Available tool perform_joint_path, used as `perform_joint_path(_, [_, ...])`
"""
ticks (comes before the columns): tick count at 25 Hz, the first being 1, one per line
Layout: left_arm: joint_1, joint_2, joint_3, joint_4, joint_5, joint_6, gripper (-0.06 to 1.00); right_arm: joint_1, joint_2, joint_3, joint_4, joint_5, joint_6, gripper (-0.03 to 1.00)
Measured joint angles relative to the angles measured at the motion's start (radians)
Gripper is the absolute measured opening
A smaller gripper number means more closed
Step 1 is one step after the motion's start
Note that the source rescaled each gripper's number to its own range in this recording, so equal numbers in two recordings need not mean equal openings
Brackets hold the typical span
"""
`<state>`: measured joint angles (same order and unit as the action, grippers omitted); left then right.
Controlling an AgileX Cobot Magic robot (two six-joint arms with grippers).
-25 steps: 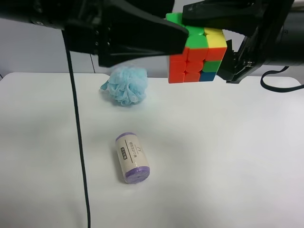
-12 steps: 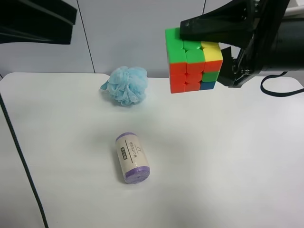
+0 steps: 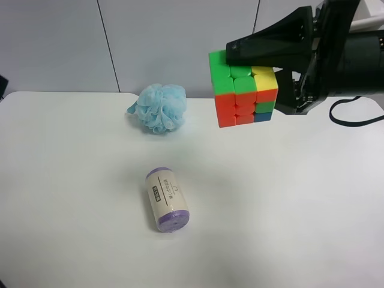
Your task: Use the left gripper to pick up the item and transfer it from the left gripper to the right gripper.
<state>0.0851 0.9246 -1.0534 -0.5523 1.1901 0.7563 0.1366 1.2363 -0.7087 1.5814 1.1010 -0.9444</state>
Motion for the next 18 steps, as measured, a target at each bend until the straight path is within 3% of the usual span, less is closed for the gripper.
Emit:
perform_joint_path(4, [0.001, -0.096, 0.012, 0.17, 0.015, -0.221, 0.98, 0.0, 0.0, 0.0, -0.017, -0.005, 0.0, 0.0])
perform_joint_path(7, [0.001, -0.174, 0.049, 0.247, 0.02, -0.322, 0.98, 0.0, 0.0, 0.0, -0.039, -0.009, 0.0, 0.0])
perform_joint_path(18, [0.001, -0.507, 0.378, 0.362, 0.026, -0.535, 0.98, 0.0, 0.0, 0.0, -0.078, -0.009, 0.0, 0.0])
